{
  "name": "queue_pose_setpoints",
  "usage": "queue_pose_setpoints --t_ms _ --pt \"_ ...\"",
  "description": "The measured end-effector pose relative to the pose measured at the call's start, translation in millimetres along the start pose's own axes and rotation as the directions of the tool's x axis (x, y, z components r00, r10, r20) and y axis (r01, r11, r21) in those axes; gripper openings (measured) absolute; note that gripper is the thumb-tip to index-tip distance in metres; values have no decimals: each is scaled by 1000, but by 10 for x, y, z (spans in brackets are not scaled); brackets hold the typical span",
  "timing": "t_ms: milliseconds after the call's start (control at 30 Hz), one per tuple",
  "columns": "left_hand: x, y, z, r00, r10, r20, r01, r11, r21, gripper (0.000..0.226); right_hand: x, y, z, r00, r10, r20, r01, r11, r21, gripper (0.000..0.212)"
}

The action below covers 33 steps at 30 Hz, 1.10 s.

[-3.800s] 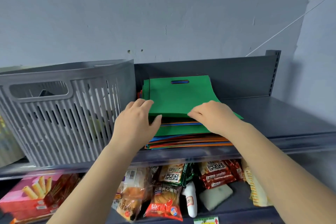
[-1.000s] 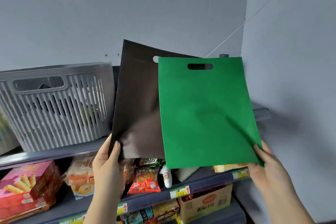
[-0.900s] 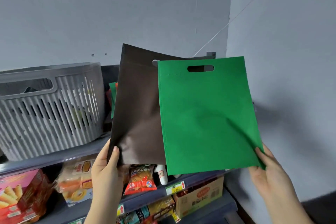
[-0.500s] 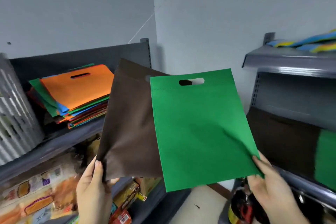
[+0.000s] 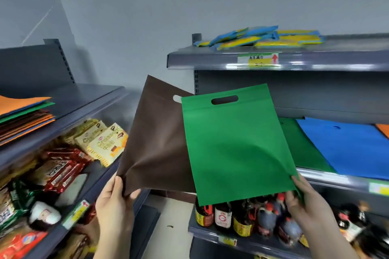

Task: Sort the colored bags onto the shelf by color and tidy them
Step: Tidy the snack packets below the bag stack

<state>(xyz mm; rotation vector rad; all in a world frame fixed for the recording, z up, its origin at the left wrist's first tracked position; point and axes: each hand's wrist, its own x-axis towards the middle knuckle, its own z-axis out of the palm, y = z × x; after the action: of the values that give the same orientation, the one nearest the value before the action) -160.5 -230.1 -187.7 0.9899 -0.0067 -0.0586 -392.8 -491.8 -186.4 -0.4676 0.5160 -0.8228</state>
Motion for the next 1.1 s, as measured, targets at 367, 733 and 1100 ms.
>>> queue_pose_setpoints --t_ms 367,733,1100 --pt "13 -591 1074 999 -34 -28 36 996 76 24 464 -966 -453 980 -129 -154 129 992 -9 10" --pt "454 -965 1561 999 -22 -24 29 946 322 18 1071 -1392 -520 935 -185 -304 196 981 6 19" --pt "1100 -1177 1846 967 195 162 -231 415 880 34 1514 -1235 -401 925 -255 -282 212 962 -172 65"
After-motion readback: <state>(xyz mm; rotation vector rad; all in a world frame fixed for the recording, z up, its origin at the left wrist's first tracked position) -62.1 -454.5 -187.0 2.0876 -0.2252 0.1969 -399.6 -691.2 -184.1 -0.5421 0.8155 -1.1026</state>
